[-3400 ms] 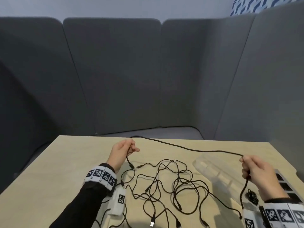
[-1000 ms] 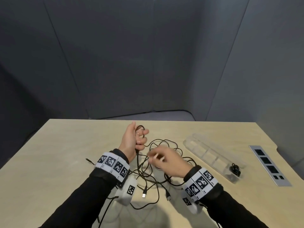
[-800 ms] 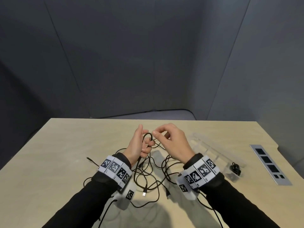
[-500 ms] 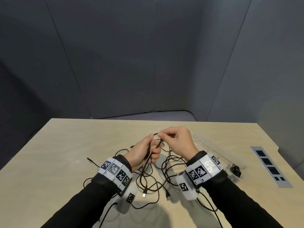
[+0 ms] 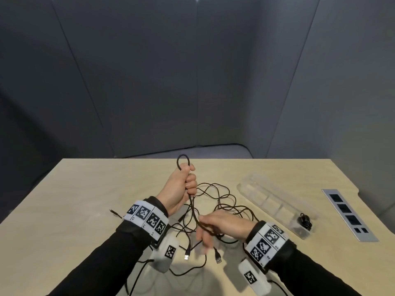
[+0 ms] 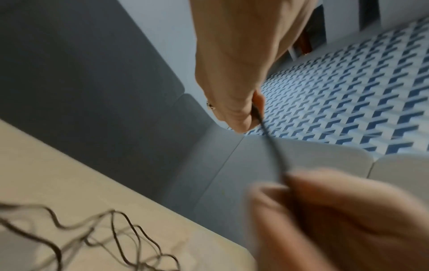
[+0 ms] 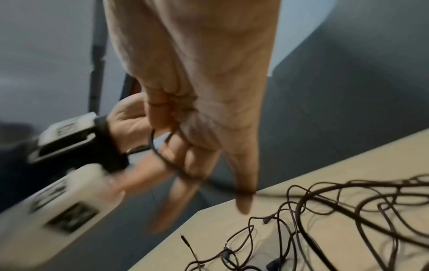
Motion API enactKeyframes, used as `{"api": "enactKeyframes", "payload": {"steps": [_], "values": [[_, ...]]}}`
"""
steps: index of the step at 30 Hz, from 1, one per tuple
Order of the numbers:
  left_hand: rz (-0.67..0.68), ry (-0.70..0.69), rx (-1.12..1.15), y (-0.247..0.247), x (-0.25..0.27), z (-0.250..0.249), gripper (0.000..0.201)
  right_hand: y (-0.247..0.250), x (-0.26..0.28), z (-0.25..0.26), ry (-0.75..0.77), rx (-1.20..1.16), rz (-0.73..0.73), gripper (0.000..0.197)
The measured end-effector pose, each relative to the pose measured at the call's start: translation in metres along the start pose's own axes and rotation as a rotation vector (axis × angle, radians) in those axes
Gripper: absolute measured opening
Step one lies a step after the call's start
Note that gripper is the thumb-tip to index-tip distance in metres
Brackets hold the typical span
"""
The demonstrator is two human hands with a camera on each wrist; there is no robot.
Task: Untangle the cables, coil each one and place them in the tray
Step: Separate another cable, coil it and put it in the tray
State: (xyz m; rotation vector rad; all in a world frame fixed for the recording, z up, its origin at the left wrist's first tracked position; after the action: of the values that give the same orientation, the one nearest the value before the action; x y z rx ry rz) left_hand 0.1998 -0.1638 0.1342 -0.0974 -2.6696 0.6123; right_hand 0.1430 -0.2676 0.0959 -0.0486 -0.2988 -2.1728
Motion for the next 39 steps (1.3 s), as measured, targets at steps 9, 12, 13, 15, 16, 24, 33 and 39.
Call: {"api": "enactKeyframes", "payload": {"steps": [9,12,13,15,16,24,33,39], "values": [[0.032,-0.076,-0.952,-0.013,0.01,0.006,0.036,0.054,0.003,0.076,0.396,0.648,-0.363,0.017],[0.074,-0.002,-0.866,-0.017,0.012,0.008,0.047,0.07,0.004,0.073,0.433,0.558,-0.577,0.006],[0.066,-0.009,-0.875,-0.015,0.013,0.008,0.053,0.073,0.004,0.069,0.427,0.531,-0.614,0.014],[0.086,-0.04,-0.935,-0.013,0.014,0.009,0.062,0.075,0.004,0.064,0.404,0.531,-0.63,0.02],[0.122,-0.066,-0.984,-0.014,0.014,0.01,0.06,0.074,0.004,0.063,0.399,0.551,-0.625,0.017],[0.26,-0.101,-0.971,-0.008,0.017,0.022,0.035,0.082,-0.001,0.045,0.344,0.344,-0.541,0.013],[0.009,-0.084,-0.043,0.02,0.008,0.011,0.035,0.091,0.015,0.018,0.347,-0.055,-0.756,0.006],[-0.023,-0.119,0.115,0.015,0.003,0.01,0.031,0.062,0.01,0.01,0.341,0.093,-0.854,0.005]]}}
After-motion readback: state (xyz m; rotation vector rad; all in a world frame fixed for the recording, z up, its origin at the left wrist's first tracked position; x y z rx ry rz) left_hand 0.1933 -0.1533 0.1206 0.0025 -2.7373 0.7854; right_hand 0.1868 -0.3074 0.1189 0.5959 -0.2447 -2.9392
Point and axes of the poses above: each hand's wrist, its own x-axis away from the middle knuckle, its own y-axis out of the back of the hand, z = x × y, the point moved 7 cm from there along -x, towards the middle knuckle, and after that the axes turned 12 degrees about y, right-handed, at the moved point
